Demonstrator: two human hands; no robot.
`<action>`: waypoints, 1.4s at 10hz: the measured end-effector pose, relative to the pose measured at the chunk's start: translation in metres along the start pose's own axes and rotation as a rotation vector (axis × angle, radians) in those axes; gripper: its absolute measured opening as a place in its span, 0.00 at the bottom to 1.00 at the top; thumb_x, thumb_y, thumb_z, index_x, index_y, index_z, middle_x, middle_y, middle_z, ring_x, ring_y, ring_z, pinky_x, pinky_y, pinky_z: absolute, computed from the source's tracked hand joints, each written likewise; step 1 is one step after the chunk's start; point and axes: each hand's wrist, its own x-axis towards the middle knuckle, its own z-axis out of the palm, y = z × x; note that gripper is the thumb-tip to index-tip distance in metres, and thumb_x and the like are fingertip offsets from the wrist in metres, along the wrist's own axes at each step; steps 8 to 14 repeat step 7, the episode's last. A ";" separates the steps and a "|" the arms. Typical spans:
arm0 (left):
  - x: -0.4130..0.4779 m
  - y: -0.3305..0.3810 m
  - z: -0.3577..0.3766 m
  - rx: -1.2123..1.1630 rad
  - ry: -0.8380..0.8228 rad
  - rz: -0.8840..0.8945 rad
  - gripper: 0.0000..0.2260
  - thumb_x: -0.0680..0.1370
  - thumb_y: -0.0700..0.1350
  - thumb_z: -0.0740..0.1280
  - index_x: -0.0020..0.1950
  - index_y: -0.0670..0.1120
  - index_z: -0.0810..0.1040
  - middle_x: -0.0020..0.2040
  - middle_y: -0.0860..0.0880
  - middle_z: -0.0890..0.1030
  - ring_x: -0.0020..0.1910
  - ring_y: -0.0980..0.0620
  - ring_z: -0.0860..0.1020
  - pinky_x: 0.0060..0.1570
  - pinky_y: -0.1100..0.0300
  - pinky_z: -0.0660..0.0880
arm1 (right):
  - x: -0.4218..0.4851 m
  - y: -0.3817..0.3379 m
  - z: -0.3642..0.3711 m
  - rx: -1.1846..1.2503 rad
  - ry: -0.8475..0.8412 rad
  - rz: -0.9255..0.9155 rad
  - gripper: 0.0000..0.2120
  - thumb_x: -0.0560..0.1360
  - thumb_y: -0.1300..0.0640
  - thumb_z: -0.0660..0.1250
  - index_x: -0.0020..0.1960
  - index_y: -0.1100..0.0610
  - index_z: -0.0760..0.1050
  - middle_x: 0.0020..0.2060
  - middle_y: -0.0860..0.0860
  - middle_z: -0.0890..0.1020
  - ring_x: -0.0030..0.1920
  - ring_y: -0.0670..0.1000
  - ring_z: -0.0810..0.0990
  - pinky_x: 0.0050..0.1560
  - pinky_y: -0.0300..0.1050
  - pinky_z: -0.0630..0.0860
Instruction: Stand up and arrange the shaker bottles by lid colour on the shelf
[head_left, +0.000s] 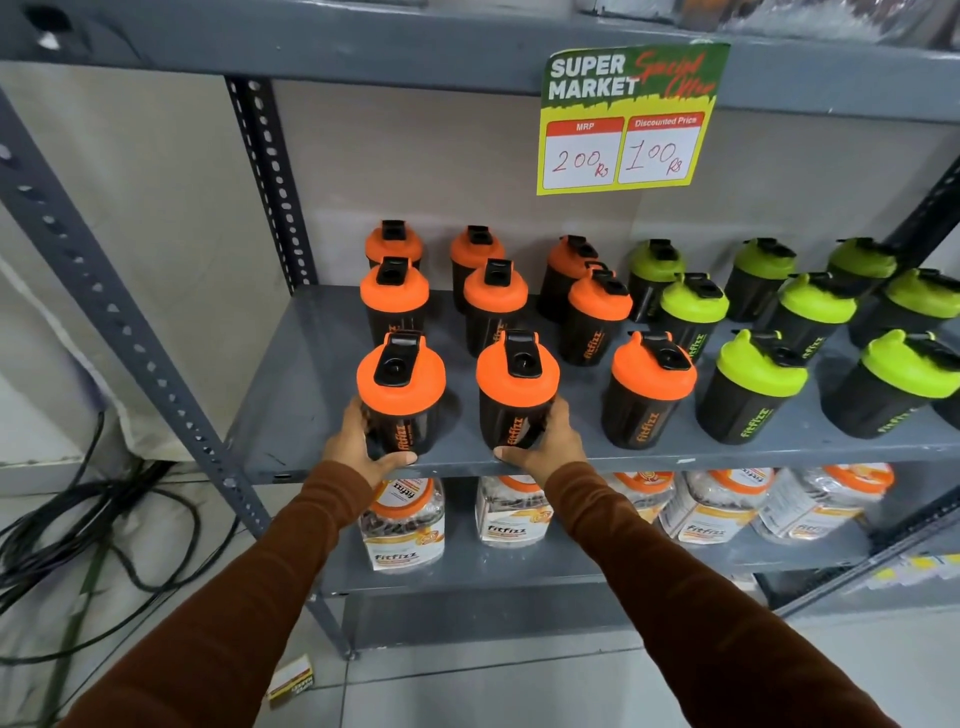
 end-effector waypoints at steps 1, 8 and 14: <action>-0.001 0.002 0.001 0.008 0.004 0.002 0.37 0.65 0.40 0.75 0.67 0.46 0.59 0.67 0.41 0.71 0.65 0.39 0.69 0.64 0.39 0.67 | -0.001 0.000 0.000 -0.003 -0.003 -0.005 0.42 0.62 0.64 0.77 0.69 0.57 0.56 0.65 0.58 0.72 0.66 0.59 0.70 0.67 0.53 0.67; -0.057 0.070 0.010 0.543 0.490 0.787 0.25 0.77 0.59 0.51 0.59 0.39 0.67 0.68 0.37 0.63 0.69 0.39 0.57 0.73 0.55 0.39 | -0.174 0.027 -0.018 -0.662 -0.028 -1.020 0.21 0.75 0.43 0.43 0.51 0.43 0.74 0.54 0.46 0.82 0.59 0.46 0.79 0.62 0.41 0.73; -0.057 0.070 0.010 0.543 0.490 0.787 0.25 0.77 0.59 0.51 0.59 0.39 0.67 0.68 0.37 0.63 0.69 0.39 0.57 0.73 0.55 0.39 | -0.174 0.027 -0.018 -0.662 -0.028 -1.020 0.21 0.75 0.43 0.43 0.51 0.43 0.74 0.54 0.46 0.82 0.59 0.46 0.79 0.62 0.41 0.73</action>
